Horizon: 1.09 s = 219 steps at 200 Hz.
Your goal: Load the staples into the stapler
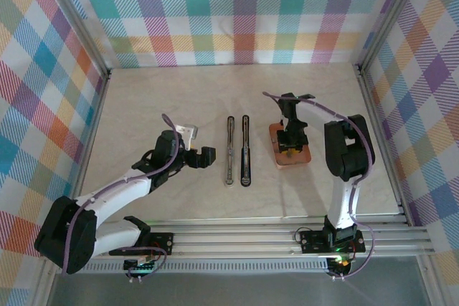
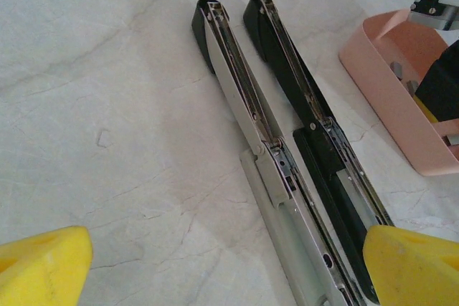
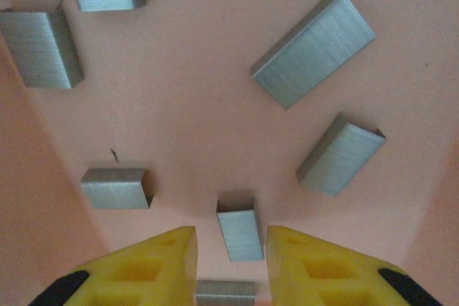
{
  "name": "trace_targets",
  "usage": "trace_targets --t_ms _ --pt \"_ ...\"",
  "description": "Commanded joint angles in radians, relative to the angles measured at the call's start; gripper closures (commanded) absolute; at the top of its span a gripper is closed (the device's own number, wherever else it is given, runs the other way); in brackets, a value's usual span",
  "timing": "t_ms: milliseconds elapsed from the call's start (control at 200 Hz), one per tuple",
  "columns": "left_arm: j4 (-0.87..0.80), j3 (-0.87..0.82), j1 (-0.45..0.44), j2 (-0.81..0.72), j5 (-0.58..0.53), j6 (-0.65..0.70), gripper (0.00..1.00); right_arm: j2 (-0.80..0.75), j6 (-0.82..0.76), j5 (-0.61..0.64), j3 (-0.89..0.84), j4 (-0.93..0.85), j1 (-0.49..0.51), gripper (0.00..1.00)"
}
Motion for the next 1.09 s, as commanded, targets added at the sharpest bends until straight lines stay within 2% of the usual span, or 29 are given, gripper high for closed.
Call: trace_targets --t_ms 0,255,450,570,815,1090 --pt "0.028 0.034 -0.012 0.014 0.026 0.019 0.03 0.028 -0.019 0.015 0.013 0.001 -0.004 0.7" --pt "0.037 0.049 -0.013 0.034 0.033 0.021 0.03 0.06 -0.024 0.04 0.026 0.019 -0.008 0.71" --pt "0.044 0.057 -0.013 0.053 0.047 0.021 0.03 0.077 -0.027 0.017 0.008 0.056 -0.014 0.81" --pt "0.034 0.064 -0.018 0.053 0.059 0.019 0.03 0.062 -0.026 0.032 -0.019 0.085 -0.016 0.82" --pt "0.038 0.048 -0.022 0.043 0.087 0.019 0.03 -0.049 0.028 0.049 -0.074 0.137 -0.018 0.82" --pt "0.053 -0.003 -0.022 -0.027 0.072 0.019 0.01 -0.252 0.182 -0.015 -0.261 0.343 -0.014 0.82"
